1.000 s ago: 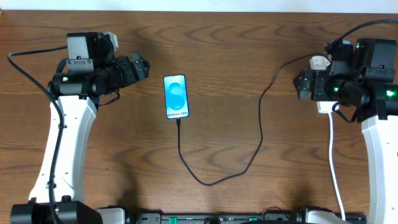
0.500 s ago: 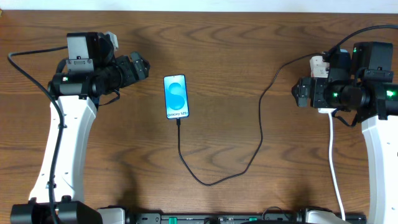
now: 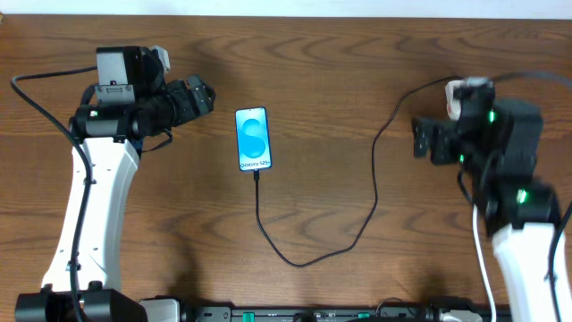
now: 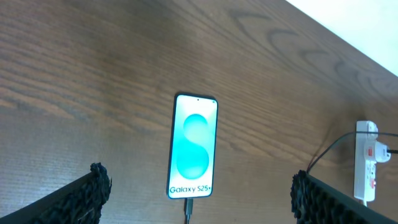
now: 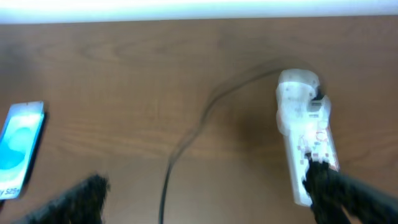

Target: Plug charger to phone and switch on socket

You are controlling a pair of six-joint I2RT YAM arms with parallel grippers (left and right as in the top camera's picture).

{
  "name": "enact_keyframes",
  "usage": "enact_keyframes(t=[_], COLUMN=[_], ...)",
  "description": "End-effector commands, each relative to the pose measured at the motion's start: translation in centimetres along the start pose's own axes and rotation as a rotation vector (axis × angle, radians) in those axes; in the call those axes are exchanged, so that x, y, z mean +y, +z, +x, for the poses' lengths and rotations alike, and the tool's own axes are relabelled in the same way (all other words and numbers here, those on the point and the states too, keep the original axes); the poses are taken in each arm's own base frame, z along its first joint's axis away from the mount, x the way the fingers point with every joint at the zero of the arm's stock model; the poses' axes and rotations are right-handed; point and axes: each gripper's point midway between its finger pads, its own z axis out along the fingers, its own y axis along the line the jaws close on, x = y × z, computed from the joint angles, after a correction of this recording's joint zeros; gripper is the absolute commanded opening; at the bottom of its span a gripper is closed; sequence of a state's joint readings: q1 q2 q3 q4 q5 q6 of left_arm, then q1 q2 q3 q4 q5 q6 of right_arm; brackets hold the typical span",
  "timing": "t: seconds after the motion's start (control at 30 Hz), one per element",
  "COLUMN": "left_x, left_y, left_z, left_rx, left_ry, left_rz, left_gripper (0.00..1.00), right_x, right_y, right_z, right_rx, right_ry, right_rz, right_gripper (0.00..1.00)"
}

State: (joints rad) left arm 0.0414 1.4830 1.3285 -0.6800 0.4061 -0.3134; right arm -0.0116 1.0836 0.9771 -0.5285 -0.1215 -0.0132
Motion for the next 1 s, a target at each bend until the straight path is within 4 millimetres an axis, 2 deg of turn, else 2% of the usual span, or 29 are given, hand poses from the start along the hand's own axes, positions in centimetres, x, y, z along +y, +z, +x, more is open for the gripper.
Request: enact_keyframes(t=[0.0, 0.3, 0.6, 0.77, 0.97], left_x=[-0.1, -0.1, -0.1, -0.1, -0.1], left_y=[-0.1, -0.1, -0.1, -0.1, -0.1], left_z=[-0.2, -0.2, -0.2, -0.2, -0.1], left_rx=[-0.003, -0.003, -0.003, -0.003, -0.002], left_ry=[0.010, 0.010, 0.010, 0.010, 0.010], left_rz=[0.002, 0.002, 0.002, 0.002, 0.002], left_gripper=[0.94, 0.94, 0.94, 0.94, 0.94], right_x=[0.0, 0.2, 0.0, -0.2, -0.4], right_y=[-1.5, -4.3, -2.9, -2.3, -3.4], right_z=[2.4, 7.5, 11.9, 13.1, 11.9], right_rx=[-0.118, -0.400, -0.494, -0.497, -0.567], right_ry=[-0.028, -0.055, -0.063, -0.061, -0.063], right_rz=[0.020, 0.036, 0.044, 0.052, 0.069], right_gripper=[0.99, 0.99, 0.99, 0.99, 0.99])
